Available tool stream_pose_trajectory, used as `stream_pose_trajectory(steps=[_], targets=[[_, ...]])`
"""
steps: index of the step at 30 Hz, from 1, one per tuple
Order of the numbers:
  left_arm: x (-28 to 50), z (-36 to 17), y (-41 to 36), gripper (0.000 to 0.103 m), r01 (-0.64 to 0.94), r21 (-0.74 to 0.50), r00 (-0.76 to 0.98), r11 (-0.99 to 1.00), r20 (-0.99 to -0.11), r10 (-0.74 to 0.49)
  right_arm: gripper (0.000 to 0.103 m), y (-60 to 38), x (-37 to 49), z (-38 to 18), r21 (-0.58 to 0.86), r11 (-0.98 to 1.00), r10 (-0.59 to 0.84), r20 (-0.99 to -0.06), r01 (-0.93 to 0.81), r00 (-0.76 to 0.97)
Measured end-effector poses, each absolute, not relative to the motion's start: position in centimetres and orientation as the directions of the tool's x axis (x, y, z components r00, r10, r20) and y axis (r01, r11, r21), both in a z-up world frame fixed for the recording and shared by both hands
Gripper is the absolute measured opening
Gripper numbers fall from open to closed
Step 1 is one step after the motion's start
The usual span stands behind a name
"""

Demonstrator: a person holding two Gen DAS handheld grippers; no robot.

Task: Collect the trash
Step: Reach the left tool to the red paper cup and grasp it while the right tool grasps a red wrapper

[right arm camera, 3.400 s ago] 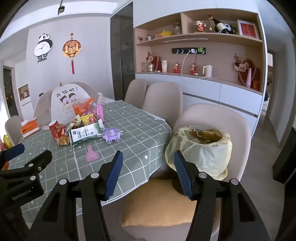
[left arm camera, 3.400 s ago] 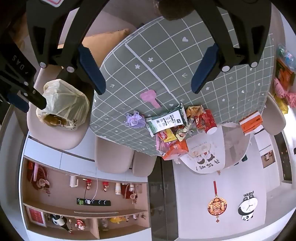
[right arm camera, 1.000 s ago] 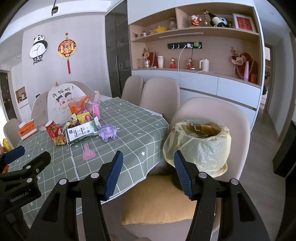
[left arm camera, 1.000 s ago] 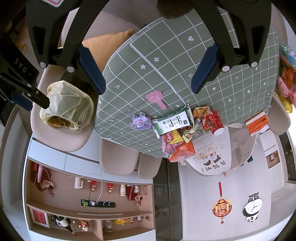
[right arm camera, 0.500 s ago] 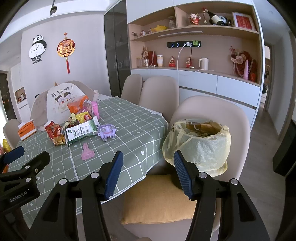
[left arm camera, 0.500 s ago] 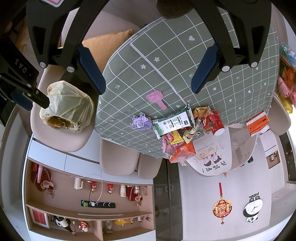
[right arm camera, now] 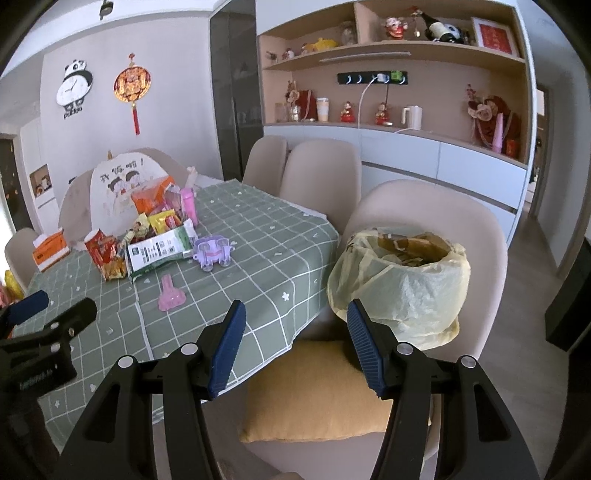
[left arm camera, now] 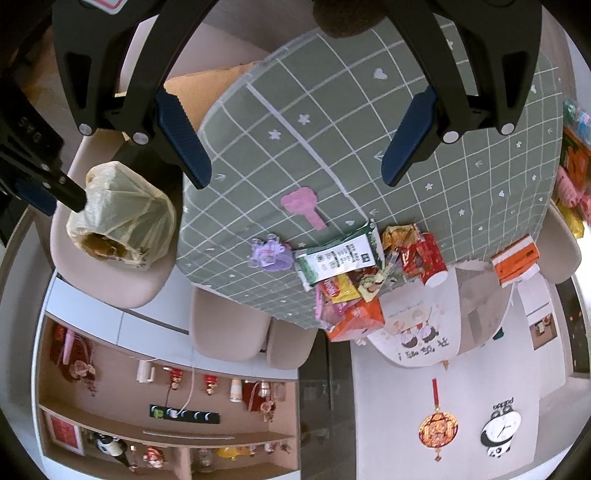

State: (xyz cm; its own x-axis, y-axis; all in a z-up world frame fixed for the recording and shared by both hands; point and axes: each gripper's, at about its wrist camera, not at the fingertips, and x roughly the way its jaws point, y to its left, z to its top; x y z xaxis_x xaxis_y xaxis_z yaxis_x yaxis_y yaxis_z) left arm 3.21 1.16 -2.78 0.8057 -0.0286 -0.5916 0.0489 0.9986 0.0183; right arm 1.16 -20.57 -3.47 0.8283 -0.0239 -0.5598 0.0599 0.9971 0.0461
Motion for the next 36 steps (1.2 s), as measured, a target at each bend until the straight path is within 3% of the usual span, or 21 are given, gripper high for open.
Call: stream_pose_trajectory(steps=[8,20,30,36], targets=[[9.0,-4.7,9.2,0.089,-0.058,-0.019,0.797,0.998,-0.603,0.035,0.054,-17.4,5.0,-4.5,-0.009,1.000,0.007,-0.625,-0.016,0.781],[20.5,-5.4,23.8,0.094,-0.056,-0.132,0.724,0.990,-0.688,-0.050,0.054,-8.7,12.0,-4.5,-0.035,0.996,0.037,-0.691,-0.084,0.722],[26.8,-6.0,29.2,0.072,0.113,-0.226,0.693,0.968,-0.680,-0.240,0.054,-0.4,15.7,-6.5,-0.037,0.991,0.061,-0.723,-0.127,0.689],[27.4,-4.4,31.6,0.071,0.078,-0.231,0.722,0.970,-0.658,-0.215,0.054,5.7,18.3,-6.9,0.031,0.949,0.237,-0.728,-0.314,0.643]])
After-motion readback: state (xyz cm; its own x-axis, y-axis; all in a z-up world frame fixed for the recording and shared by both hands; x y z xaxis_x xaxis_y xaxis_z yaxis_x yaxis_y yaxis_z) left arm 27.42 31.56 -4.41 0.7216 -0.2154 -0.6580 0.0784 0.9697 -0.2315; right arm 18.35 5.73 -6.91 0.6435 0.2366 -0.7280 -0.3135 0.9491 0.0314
